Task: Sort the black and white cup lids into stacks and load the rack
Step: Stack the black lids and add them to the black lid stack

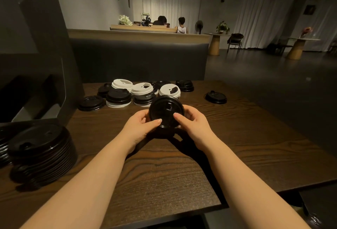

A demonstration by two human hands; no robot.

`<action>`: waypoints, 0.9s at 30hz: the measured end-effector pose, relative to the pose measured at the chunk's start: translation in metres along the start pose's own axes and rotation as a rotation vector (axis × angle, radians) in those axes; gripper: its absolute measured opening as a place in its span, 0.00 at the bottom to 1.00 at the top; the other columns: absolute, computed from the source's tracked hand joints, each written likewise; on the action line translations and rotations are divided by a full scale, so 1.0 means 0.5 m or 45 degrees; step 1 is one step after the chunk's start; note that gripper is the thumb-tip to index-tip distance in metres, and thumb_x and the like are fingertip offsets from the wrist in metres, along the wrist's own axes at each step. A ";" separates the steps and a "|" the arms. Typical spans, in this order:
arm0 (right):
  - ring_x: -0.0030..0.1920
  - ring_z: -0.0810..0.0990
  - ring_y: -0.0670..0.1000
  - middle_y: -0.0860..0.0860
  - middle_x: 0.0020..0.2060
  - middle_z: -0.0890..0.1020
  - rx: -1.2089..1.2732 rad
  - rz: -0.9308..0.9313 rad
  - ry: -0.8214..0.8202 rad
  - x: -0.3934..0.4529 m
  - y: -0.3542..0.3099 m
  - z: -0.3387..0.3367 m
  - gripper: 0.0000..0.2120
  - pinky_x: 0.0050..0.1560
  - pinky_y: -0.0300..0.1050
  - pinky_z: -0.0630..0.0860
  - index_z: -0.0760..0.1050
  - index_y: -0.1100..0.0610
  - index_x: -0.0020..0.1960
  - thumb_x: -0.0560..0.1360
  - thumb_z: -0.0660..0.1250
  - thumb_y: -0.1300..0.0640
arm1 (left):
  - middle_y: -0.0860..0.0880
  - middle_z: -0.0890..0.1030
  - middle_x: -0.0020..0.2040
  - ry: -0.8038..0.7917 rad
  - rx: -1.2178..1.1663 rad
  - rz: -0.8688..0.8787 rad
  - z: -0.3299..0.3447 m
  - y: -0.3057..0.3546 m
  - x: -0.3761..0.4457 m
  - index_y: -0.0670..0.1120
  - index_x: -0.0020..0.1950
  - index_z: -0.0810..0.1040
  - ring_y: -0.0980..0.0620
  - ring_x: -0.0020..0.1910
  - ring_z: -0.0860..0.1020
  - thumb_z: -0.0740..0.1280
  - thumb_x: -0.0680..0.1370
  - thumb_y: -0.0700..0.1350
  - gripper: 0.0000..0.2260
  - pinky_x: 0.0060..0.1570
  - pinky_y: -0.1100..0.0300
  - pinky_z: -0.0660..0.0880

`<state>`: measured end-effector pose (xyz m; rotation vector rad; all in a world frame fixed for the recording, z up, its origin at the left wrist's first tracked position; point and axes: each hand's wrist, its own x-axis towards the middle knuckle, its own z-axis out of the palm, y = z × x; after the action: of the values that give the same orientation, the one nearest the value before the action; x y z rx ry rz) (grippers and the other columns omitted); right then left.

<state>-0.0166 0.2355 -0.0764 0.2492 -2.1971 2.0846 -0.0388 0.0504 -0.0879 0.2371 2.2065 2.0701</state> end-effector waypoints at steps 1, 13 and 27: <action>0.51 0.82 0.43 0.47 0.51 0.82 0.041 0.019 -0.002 0.001 0.000 0.000 0.11 0.44 0.34 0.77 0.76 0.51 0.57 0.76 0.67 0.60 | 0.47 0.81 0.59 -0.002 -0.047 -0.004 0.003 0.002 -0.002 0.47 0.65 0.75 0.50 0.60 0.79 0.73 0.73 0.44 0.21 0.62 0.49 0.74; 0.55 0.82 0.54 0.57 0.56 0.81 0.260 0.261 -0.236 0.016 0.031 0.005 0.20 0.54 0.49 0.79 0.71 0.58 0.66 0.75 0.67 0.65 | 0.45 0.84 0.50 0.150 -0.169 -0.025 0.017 0.017 -0.018 0.44 0.57 0.77 0.49 0.50 0.83 0.70 0.75 0.40 0.11 0.51 0.52 0.79; 0.47 0.85 0.51 0.55 0.47 0.85 0.173 0.232 -0.419 -0.016 -0.095 0.029 0.11 0.43 0.43 0.81 0.76 0.59 0.57 0.79 0.60 0.67 | 0.47 0.85 0.39 0.247 -0.304 -0.166 0.020 0.093 -0.081 0.44 0.46 0.81 0.49 0.41 0.83 0.69 0.76 0.41 0.02 0.44 0.53 0.79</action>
<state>0.0008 0.2192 -0.0319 0.4485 -2.3325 2.4510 0.0047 0.0557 -0.0431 -0.1303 1.9816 2.3408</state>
